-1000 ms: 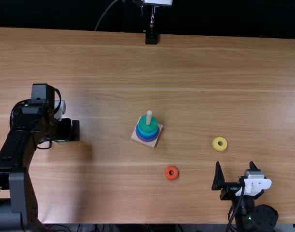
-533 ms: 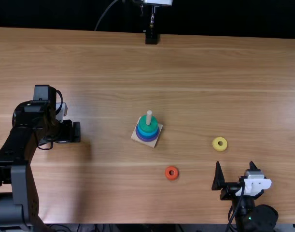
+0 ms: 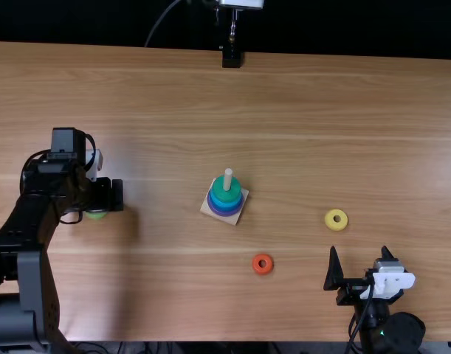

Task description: Build the Hanoi tower: stack the rings onto the peg from bottom to top in this color order: purple, dark blue, light blue, dark green, light green, yellow, orange.

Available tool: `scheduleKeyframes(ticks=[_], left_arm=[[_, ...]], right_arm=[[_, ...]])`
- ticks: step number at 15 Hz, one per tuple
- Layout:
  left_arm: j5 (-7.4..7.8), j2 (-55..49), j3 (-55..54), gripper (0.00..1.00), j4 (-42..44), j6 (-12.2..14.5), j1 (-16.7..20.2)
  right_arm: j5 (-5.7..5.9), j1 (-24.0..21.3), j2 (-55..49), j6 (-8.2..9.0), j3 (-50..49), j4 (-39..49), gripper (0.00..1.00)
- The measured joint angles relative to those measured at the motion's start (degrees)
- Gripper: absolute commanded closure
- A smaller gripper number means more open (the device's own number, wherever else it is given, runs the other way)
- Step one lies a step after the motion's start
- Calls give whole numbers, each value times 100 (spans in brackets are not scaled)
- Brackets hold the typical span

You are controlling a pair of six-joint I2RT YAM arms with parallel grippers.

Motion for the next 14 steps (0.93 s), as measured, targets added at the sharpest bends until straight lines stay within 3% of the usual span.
scheduleKeyframes(ticks=[4,5,8,14], left_arm=[[-7,0,-68,10,-7,2,-2],[-7,0,-66,22,-15,4,-4],[0,0,-70,99,-9,4,-4],[-17,-2,-24,100,-382,46,-4]], right_arm=[[-2,0,0,-2,0,-2,0],[-4,0,0,-2,2,-2,0],[-2,-2,0,0,2,-4,0],[-2,0,0,0,2,-4,0]])
